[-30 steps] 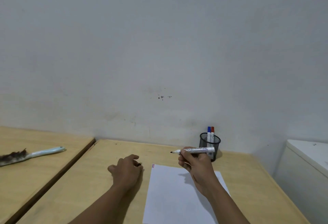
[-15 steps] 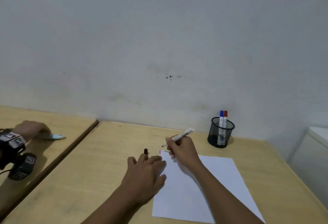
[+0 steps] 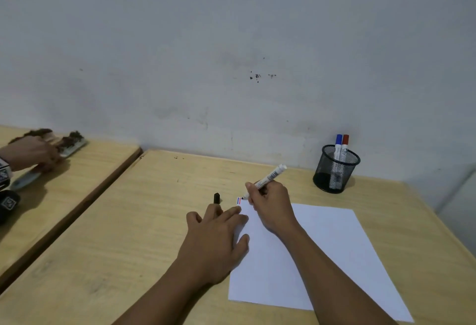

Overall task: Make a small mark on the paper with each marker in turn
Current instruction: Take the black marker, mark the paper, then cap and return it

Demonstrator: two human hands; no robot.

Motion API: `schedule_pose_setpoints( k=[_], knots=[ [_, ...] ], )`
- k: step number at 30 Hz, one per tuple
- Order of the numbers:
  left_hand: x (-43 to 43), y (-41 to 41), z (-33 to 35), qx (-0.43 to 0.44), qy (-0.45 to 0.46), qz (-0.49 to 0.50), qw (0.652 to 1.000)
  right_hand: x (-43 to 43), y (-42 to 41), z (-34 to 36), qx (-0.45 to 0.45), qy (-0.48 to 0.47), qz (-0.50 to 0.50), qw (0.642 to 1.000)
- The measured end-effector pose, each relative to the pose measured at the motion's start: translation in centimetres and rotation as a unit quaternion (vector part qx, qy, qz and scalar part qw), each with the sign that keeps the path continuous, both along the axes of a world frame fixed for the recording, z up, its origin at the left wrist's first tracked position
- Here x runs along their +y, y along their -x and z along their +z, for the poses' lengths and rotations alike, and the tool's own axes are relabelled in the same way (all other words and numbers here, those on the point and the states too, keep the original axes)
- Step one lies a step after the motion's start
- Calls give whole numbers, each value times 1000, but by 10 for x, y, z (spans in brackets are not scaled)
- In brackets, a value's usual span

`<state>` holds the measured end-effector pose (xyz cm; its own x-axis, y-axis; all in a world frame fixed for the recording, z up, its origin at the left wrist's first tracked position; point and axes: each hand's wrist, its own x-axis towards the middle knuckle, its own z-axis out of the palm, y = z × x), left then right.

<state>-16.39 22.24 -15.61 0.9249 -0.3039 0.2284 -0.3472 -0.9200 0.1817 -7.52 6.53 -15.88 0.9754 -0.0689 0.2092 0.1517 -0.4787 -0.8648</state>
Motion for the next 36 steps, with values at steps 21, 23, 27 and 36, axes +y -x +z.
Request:
schedule_pose_setpoints(
  k=[21,23,27,36],
  knots=[
    [0,-1,-1,-5,-7,4,1000,2,4,9,8,36,9,999],
    [0,-1,-1,-5,-8,3,1000,1,4,9,10,41,9,999],
    [1,-1,-2,-9,-5,4,1000,2,4,8,12,36,11,999],
    [2,1,1,-14,46,17,999,-15,6,46,75,-241,75,965]
  ],
)
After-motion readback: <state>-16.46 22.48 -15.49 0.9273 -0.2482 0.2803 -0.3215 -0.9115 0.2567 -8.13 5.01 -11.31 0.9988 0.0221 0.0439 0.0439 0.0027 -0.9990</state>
